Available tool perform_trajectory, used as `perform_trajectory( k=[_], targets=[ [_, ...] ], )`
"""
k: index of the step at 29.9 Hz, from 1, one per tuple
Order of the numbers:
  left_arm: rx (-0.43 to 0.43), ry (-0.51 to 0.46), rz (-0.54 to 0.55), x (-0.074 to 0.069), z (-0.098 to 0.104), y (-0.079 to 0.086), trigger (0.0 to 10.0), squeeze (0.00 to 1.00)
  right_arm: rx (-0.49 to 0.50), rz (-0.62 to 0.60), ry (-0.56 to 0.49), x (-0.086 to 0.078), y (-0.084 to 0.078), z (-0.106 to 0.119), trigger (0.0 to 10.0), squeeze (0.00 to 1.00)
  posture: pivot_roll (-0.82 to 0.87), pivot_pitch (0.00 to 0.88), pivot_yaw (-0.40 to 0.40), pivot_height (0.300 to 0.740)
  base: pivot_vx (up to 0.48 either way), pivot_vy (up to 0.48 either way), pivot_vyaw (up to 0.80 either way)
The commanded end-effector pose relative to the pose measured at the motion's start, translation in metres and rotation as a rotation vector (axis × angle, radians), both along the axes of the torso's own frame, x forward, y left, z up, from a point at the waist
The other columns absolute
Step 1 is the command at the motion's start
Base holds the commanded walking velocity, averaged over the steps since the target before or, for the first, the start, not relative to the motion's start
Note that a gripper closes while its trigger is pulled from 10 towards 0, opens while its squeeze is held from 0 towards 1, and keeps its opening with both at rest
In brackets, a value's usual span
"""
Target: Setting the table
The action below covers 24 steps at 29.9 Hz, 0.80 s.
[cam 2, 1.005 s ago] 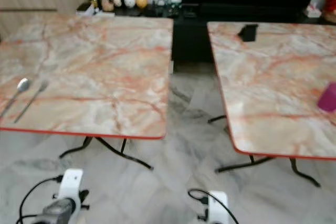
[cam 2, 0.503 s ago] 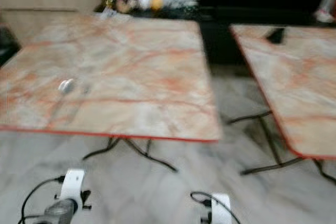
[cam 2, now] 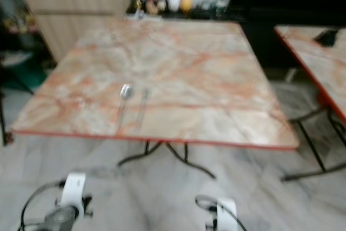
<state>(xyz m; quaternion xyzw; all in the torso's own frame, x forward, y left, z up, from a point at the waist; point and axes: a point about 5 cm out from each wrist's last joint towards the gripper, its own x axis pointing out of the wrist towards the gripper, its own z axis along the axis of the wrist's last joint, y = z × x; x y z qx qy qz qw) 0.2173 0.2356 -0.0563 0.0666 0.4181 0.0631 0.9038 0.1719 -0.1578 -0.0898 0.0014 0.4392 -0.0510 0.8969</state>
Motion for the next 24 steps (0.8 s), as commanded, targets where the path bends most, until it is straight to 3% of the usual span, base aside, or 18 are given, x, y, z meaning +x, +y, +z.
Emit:
perform_trajectory(
  k=[1, 17, 24],
  targets=[
    [-0.011, -0.018, -0.014, 0.0058, 0.0018, -0.0072, 10.0, 0.0, -0.017, -0.009, 0.005, -0.002, -0.008, -0.0004, 10.0, 0.0, 0.01, 0.0, -0.004, 0.74, 0.0, 0.48, 0.0],
    [-0.01, -0.02, -0.025, 0.0066, 0.0023, -0.0077, 10.0, 0.0, -0.026, 0.011, 0.001, -0.0009, -0.0082, 0.0001, 10.0, 0.0, 0.01, 0.0, -0.006, 0.74, 0.0, 0.472, 0.0],
    [-0.001, -0.02, -0.042, 0.0069, 0.0026, -0.0076, 10.0, 0.0, -0.034, 0.021, -0.04, 0.0017, -0.0081, 0.0025, 10.0, 0.0, 0.0, 0.0, -0.004, 0.74, 0.0, 0.042, 0.0]
  ],
)
